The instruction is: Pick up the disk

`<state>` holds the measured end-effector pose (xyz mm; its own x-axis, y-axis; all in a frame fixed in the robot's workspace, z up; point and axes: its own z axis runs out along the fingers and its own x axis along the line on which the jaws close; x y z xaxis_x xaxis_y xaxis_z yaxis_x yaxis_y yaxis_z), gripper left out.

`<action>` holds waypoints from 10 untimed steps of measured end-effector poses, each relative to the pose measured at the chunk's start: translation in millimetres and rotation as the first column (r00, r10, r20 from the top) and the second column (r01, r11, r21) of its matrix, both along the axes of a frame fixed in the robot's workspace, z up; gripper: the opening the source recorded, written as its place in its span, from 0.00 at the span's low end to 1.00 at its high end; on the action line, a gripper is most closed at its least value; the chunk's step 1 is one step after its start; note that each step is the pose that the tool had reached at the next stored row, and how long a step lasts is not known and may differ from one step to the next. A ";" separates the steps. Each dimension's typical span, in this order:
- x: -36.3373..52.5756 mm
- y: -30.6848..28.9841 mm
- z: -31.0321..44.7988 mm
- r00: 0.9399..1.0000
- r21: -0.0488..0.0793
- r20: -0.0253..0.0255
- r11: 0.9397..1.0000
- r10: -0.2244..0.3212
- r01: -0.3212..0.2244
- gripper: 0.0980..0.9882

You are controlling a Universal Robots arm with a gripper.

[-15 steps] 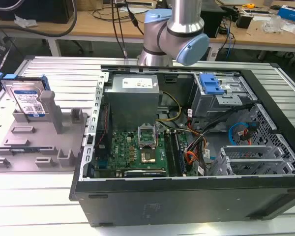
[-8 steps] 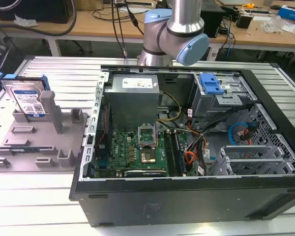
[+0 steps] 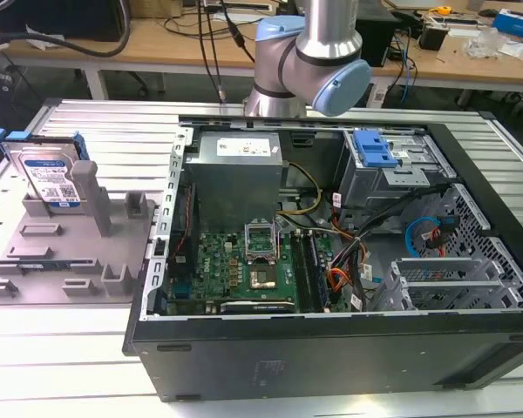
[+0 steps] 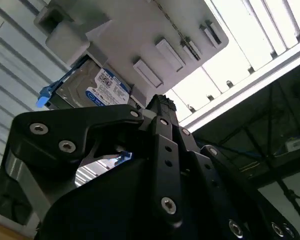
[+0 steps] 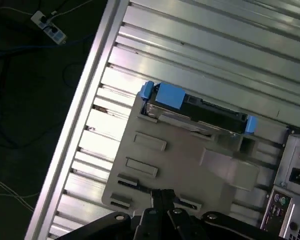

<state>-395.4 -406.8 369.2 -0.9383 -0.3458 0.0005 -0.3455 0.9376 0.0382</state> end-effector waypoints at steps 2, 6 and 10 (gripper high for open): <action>0.0 0.0 0.0 0.996 0.000 0.000 0.996 0.087 -0.087 0.01; 0.0 0.0 -0.1 0.980 0.000 0.000 0.980 0.198 -0.198 0.01; 0.0 0.0 -0.1 0.944 0.000 0.000 0.944 0.330 -0.330 0.01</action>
<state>-395.3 -406.8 369.1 -0.7716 -0.6361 0.0005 -0.6356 0.7710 0.0382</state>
